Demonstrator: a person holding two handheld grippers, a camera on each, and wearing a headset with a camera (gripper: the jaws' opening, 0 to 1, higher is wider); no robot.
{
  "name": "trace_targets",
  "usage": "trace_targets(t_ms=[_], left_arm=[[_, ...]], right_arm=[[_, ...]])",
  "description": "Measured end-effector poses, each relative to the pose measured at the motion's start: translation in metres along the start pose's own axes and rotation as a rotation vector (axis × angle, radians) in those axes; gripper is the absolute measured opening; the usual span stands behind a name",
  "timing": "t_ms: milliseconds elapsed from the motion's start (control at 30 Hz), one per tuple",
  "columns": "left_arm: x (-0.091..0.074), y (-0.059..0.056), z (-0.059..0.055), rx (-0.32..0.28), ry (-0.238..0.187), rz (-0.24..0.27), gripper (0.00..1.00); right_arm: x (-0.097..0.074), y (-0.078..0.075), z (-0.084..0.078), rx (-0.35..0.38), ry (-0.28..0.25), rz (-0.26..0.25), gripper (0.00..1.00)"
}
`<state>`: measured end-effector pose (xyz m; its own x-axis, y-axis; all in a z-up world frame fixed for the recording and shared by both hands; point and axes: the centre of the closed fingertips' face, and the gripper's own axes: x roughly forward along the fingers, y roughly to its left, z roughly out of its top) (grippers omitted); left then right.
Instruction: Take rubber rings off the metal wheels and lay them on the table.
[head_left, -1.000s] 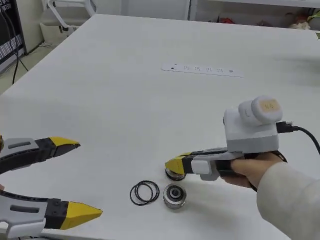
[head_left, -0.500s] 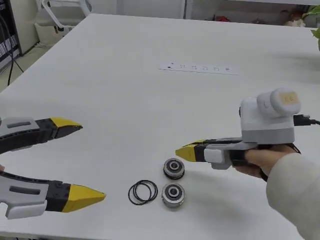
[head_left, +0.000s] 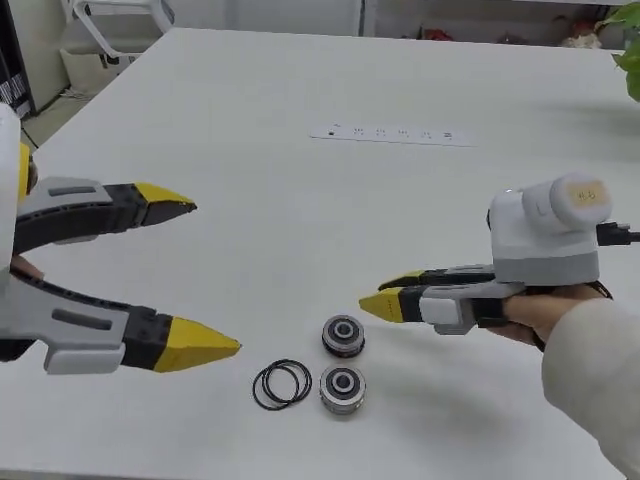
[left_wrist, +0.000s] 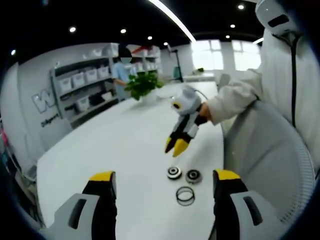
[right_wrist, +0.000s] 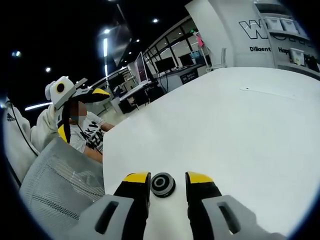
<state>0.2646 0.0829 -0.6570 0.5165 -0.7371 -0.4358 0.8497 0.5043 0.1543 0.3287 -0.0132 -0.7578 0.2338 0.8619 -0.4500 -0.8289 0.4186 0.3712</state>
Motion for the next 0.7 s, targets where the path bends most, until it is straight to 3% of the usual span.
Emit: trace_targets(t_ms=[200, 700], left_arm=[[0.014, 0.004, 0.014, 0.037, -0.010, -0.032, 0.80], [0.053, 0.001, 0.029, 0.078, -0.029, -0.104, 0.79]], right_arm=[[0.001, -0.001, -0.007, -0.036, 0.024, 0.006, 0.29], [0.008, -0.006, -0.032, -0.119, 0.121, 0.016, 0.34]])
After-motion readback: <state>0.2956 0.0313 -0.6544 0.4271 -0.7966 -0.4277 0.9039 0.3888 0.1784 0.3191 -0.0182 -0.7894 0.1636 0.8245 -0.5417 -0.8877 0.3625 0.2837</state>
